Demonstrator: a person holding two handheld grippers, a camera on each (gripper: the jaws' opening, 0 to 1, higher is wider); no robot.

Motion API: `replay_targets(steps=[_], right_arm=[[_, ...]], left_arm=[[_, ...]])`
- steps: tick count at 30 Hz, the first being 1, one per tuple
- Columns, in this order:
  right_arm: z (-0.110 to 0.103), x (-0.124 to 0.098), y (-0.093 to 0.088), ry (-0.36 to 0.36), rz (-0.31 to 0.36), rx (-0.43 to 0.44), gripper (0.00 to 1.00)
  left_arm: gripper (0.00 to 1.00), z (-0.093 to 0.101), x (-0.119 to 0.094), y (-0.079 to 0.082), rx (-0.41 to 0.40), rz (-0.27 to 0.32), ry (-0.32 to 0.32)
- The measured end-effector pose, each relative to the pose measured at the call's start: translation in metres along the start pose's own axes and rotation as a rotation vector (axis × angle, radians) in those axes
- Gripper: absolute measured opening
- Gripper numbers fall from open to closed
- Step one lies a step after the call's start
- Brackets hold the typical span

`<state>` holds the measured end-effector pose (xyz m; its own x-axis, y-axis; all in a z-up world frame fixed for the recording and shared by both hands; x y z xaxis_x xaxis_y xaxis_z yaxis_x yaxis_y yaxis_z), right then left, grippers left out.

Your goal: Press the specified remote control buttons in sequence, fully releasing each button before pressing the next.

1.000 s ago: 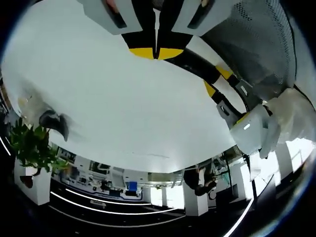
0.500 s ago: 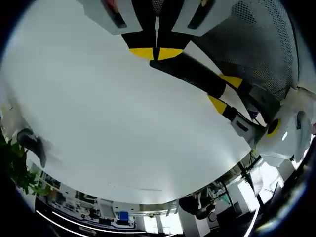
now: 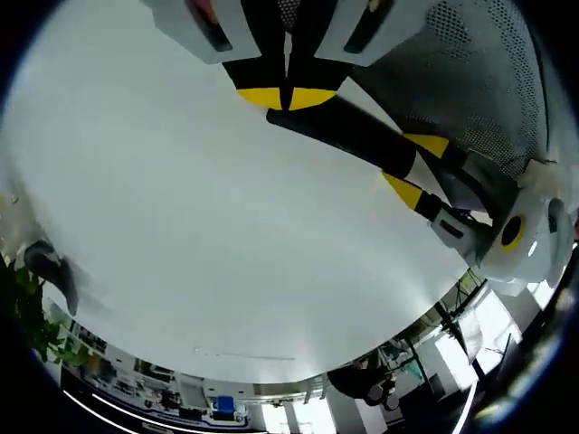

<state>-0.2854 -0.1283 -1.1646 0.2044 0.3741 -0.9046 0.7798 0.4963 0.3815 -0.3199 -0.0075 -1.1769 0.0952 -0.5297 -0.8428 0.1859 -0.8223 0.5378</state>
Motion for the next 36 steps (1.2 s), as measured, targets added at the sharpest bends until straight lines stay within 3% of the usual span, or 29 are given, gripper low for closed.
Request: replay_targets(steps=[7, 12, 15, 19, 24, 36], right_arm=[[0.0, 0.0005, 0.001, 0.003, 0.012, 0.015, 0.0], [-0.0015, 0.001, 0.0013, -0.018, 0.019, -0.029, 0.0], [0.0002, 0.0016, 0.0026, -0.009, 0.021, 0.034, 0.0], [0.0001, 0.002, 0.003, -0.009, 0.014, 0.029, 0.0], [-0.002, 0.0024, 0.003, -0.062, 0.025, 0.021, 0.0], [0.0, 0.0019, 0.004, -0.02, 0.033, 0.051, 0.0]], left_arm=[[0.24, -0.0019, 0.0007, -0.0011, -0.025, 0.099, 0.024], [0.25, -0.0025, 0.0014, 0.0005, -0.027, 0.105, 0.026], [0.25, -0.0032, 0.0015, 0.0005, -0.03, 0.113, 0.025], [0.25, -0.0035, 0.0009, 0.0007, -0.044, 0.123, 0.014], [0.25, -0.0028, 0.001, 0.0009, -0.036, 0.123, 0.018], [0.25, -0.0039, 0.0008, 0.0003, -0.022, 0.15, 0.022]])
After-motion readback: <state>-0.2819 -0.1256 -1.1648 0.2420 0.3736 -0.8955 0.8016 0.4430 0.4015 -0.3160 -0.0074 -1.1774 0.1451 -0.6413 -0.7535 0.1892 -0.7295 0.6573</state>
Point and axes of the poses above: the point that each gripper's makers call its tool centre point, and the gripper's own axes: x roughly forward along the fingers, z roughly to its right, y roughly out of its top, the point moved 2 cm from there along -x, roughly backward along the fingers, and after that the axes turned 4 degrees about -z, right-handed, at the moved point
